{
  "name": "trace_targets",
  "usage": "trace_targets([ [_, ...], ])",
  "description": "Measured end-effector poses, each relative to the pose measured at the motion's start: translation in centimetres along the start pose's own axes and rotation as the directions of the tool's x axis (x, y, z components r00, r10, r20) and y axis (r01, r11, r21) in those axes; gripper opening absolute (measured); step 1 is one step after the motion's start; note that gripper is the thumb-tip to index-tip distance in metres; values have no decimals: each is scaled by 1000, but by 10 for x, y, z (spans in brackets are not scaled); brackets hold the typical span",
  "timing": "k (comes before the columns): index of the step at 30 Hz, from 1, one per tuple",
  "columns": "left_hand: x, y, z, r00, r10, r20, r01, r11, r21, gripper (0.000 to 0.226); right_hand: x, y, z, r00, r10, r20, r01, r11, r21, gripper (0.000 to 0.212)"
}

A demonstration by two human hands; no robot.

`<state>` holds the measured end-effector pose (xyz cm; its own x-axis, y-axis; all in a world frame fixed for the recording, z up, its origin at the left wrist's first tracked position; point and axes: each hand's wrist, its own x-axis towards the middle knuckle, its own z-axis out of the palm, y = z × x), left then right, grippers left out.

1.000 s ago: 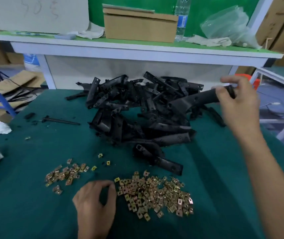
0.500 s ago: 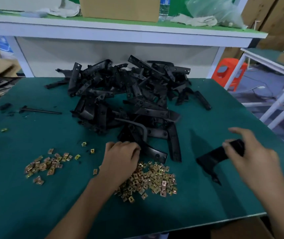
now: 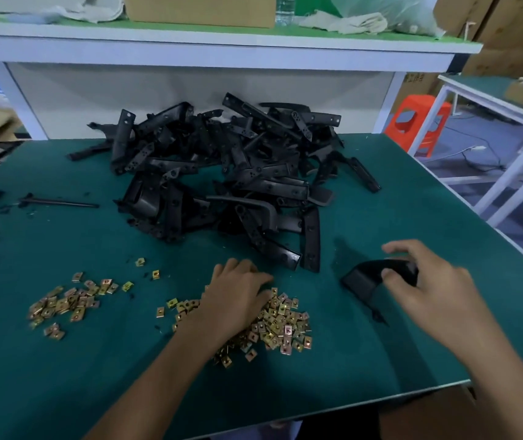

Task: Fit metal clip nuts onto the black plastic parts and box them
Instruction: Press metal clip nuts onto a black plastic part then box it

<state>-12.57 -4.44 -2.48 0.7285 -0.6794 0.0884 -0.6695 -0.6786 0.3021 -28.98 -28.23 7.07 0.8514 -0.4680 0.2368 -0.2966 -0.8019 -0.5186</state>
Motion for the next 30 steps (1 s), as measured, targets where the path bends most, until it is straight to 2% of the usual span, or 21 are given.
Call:
trace_targets([
  [4, 4, 6, 2, 999, 44, -14, -44, 999, -8, 29, -6, 0, 8, 974, -31, 226, 6, 994, 113, 31],
  [10, 7, 14, -2, 998, 67, 23, -67, 997, 33, 26, -6, 8, 17, 949, -34, 315, -92, 922, 376, 53],
  [17, 5, 19, -10, 1000, -24, 7, 25, 988, -152, 10, -4, 10, 33, 961, -25, 274, -175, 711, 681, 53],
  [21, -6, 18, -13, 991, -135, 6, 123, 882, -455, 18, 3, 17, 47, 981, -1, 192, -128, 745, 655, 41],
  [24, -17, 20, -18, 985, -169, 16, 147, 802, -579, 16, 11, 21, 65, 989, 44, 139, -121, 779, 616, 33],
  [27, -31, 19, -24, 981, -188, 42, 169, 733, -659, 12, 16, 30, 74, 982, 155, 103, -187, 803, 566, 25],
  [29, -42, 16, -27, 970, -237, 49, 199, 667, -718, 19, 11, 33, 78, 969, 227, 94, -232, 718, 656, 24],
  [30, -46, 16, -27, 958, -281, 56, 222, 605, -764, 21, 6, 31, 80, 961, 260, 98, -244, 618, 747, 25],
])
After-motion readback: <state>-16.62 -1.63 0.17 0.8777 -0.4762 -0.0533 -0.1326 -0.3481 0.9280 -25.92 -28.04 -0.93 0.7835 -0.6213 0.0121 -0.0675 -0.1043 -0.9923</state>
